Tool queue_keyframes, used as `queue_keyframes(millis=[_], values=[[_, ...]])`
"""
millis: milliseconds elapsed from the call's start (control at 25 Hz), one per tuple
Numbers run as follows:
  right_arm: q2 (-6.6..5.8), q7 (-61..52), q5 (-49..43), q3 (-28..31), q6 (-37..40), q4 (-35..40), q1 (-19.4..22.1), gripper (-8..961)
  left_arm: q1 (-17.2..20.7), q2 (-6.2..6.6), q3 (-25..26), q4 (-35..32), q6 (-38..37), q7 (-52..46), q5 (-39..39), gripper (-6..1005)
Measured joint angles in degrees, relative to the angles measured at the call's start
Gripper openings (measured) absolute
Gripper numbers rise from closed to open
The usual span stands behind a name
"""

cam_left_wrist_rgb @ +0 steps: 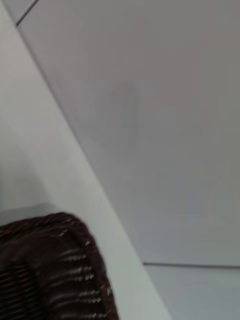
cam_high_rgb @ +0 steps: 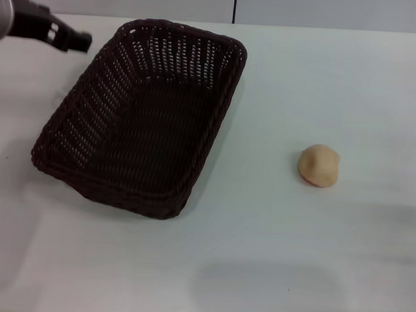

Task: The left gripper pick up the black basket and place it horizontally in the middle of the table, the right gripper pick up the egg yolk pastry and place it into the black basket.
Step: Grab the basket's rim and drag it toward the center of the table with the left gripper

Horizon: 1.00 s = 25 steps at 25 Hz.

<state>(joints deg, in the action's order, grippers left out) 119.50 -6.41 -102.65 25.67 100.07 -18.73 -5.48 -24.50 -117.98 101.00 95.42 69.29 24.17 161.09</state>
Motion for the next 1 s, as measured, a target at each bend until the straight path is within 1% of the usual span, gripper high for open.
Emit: queue_keyframes(millis=[120,320,760,1000], values=[[0.0,0.0,0.0,0.0,-0.4,0.0,0.0,815,-1.4,-0.05,0.1,-1.6,2.1,0.0,0.0,776],[0.06,0.0,0.0,0.0,-0.5,-0.1,0.2,813,-4.1,-0.15,-0.1,-6.1,5.1,-0.2,0.1,771],[0.13,0.0,-0.2,-1.1,-0.5,-0.5,0.4,809,-7.8,-0.22,0.1,-15.6,4.2,-0.3,1.9,754],[0.12,0.0,-0.3,-1.5,-0.4,-0.5,0.4,807,-9.4,-0.23,-0.1,-19.3,3.9,-0.3,3.2,745]])
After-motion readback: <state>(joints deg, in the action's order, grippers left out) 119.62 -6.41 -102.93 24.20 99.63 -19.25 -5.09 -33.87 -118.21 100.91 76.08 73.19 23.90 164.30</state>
